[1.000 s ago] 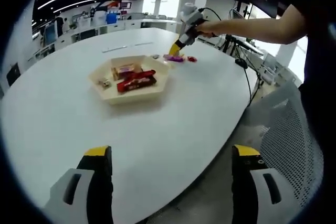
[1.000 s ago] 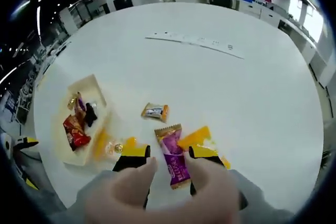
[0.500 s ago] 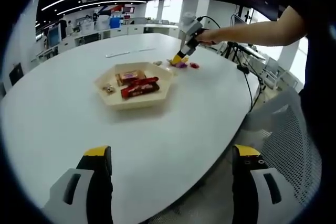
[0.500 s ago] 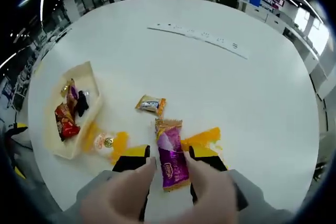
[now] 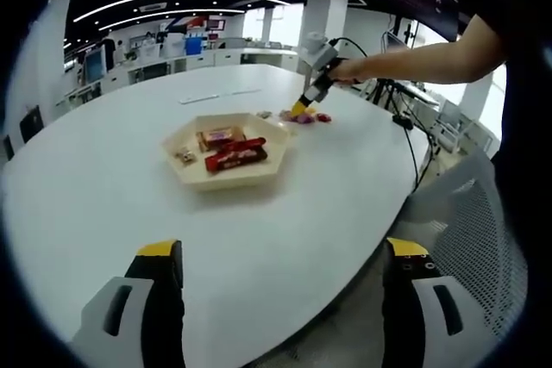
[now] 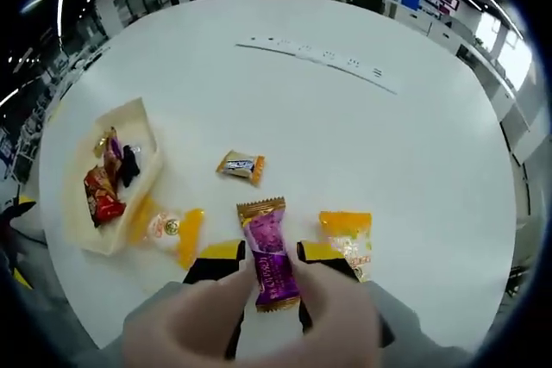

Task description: Place the target food into the container with the food tongs after gripping and lifting it, then release it inside without dropping or visibly crushing the food.

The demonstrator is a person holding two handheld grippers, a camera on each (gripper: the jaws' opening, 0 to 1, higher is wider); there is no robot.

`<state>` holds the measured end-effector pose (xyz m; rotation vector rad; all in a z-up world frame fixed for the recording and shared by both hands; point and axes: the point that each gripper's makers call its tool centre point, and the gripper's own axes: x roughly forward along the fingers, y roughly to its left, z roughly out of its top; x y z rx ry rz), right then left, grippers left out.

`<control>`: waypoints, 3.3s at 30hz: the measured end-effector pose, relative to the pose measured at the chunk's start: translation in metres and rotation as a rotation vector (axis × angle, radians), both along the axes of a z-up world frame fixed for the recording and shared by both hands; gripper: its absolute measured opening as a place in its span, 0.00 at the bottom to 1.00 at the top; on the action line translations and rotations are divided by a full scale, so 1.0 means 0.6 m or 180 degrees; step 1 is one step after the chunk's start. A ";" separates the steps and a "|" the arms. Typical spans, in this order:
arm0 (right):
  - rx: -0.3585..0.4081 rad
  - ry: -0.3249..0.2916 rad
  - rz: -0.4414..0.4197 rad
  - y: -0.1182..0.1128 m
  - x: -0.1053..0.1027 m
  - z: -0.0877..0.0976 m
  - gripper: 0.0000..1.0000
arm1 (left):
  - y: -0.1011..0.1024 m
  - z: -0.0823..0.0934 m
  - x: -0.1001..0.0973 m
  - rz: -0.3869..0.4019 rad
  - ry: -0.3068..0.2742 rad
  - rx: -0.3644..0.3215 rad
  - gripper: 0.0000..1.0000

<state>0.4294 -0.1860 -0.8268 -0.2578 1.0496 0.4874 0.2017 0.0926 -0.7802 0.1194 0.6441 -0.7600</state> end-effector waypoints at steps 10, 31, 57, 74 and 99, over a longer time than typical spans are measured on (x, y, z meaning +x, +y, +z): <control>0.0006 -0.0115 -0.0001 -0.011 -0.017 0.049 0.23 | 0.001 0.015 0.006 0.0040 -0.0113 -0.0073 0.95; 0.0020 -0.0334 -0.0067 -0.002 -0.059 0.109 0.24 | 0.028 0.042 -0.004 -0.0019 -0.0289 -0.0091 0.95; -0.0189 0.0027 -0.0138 -0.040 -0.086 -0.014 0.24 | 0.035 0.039 0.000 0.0104 -0.0242 -0.0091 0.96; -0.0151 -0.0291 -0.0258 -0.053 -0.083 0.057 0.22 | 0.030 0.040 -0.003 0.0033 -0.0270 -0.0107 0.94; -0.0137 -0.0740 -0.0007 -0.023 -0.103 0.268 0.23 | 0.020 0.054 -0.009 -0.0076 -0.0378 -0.0219 0.93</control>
